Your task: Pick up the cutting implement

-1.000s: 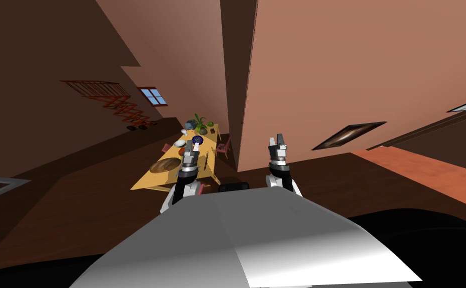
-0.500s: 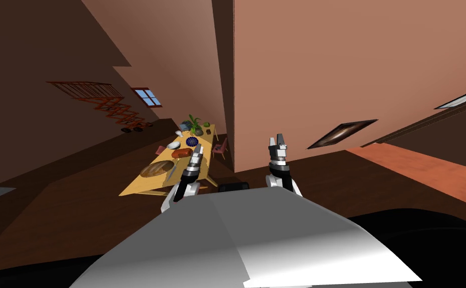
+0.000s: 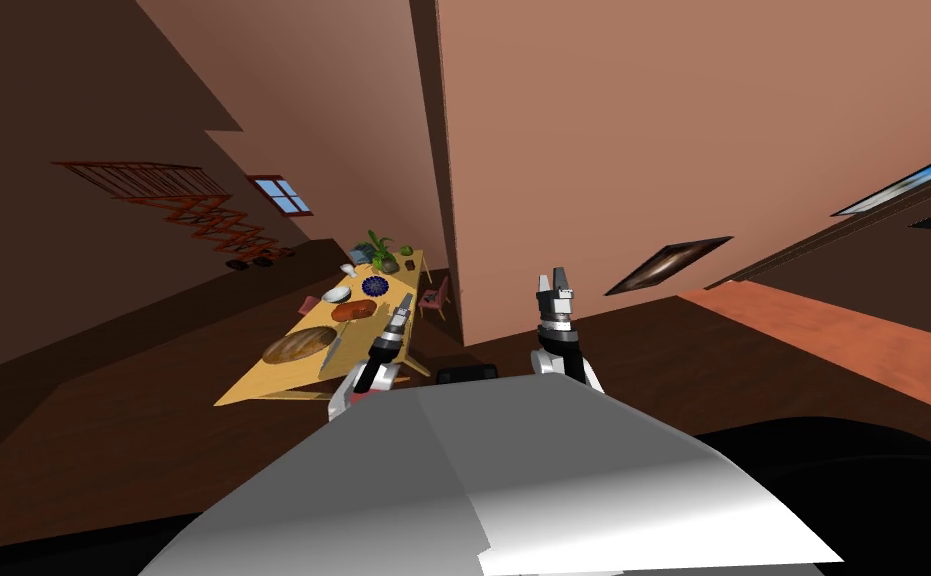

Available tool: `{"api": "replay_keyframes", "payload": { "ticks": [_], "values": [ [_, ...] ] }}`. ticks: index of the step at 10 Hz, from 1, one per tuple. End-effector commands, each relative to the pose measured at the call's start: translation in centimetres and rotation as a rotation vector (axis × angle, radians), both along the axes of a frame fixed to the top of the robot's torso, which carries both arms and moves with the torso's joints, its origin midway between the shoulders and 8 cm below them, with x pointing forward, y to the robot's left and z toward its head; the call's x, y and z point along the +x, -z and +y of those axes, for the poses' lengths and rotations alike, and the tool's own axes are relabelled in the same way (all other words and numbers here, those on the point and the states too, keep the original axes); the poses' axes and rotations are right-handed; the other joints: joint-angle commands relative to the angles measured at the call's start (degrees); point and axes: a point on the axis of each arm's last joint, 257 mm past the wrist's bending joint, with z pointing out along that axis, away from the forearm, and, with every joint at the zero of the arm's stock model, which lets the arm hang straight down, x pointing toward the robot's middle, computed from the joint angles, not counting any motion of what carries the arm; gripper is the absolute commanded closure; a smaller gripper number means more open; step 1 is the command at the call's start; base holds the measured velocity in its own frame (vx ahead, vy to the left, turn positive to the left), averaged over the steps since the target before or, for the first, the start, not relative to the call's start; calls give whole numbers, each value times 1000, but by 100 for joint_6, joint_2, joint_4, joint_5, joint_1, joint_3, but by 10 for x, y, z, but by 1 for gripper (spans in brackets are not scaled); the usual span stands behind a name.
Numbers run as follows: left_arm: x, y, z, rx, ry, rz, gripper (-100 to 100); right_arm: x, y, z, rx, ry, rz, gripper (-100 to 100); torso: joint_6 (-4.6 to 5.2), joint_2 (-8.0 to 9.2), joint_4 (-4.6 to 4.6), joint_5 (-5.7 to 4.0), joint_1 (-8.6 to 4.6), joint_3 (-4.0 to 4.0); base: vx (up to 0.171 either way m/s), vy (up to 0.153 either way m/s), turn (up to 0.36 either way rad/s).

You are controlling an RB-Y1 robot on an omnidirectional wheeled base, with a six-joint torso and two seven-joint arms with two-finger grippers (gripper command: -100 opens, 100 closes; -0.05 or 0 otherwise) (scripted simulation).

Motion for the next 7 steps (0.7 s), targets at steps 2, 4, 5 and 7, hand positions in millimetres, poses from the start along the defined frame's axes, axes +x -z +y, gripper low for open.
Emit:
{"api": "replay_keyframes", "payload": {
  "ticks": [2, 4, 5, 7],
  "values": [
    [9, 30, 5, 54, -11, 63, -100, 0, 0, 0, 0, 0, 0, 0, 2, 0, 0, 1, 3, 0, 20, -40, -60],
    [16, 54, 11, 102, -22, 115, -100, 0, 0, 0, 0, 0, 0, 0, 1, 2, 1, 2, 9, 2, 18, -28, -55],
    [23, 70, 14, 150, -28, 149, -100, 0, 0, 0, 0, 0, 0, 0, -1, 4, 1, 3, 12, 2, 14, -30, -80],
    [30, 95, 24, 203, -43, 202, -100, 0, 0, 0, 0, 0, 0, 0, -1, 4, 1, 3, 13, 2, 16, -19, -56]
  ]
}}
